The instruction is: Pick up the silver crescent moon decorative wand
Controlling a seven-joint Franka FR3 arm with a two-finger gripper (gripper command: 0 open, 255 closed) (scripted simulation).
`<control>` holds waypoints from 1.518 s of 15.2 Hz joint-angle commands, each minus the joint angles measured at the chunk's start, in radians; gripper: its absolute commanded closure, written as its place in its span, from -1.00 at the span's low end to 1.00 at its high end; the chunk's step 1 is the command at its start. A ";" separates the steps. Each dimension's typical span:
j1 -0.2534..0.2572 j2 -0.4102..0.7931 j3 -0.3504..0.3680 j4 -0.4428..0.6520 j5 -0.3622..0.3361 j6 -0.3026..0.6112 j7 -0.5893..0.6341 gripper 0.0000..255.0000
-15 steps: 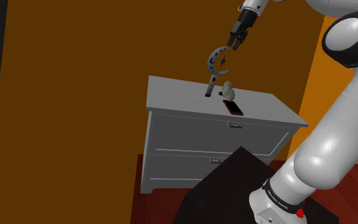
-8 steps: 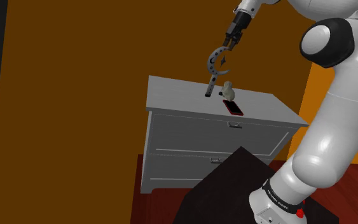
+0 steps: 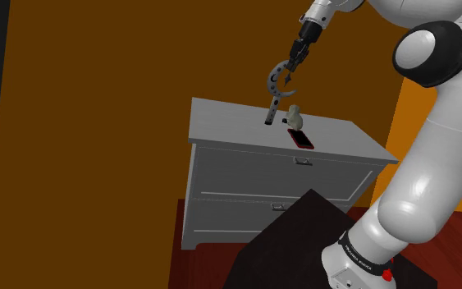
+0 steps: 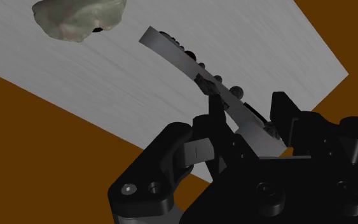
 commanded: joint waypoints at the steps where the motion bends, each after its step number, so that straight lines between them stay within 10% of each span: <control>1: 0.000 0.000 0.000 -0.001 0.000 0.001 0.000 1.00; 23: -0.109 0.173 -0.005 0.456 0.112 -0.296 0.046 1.00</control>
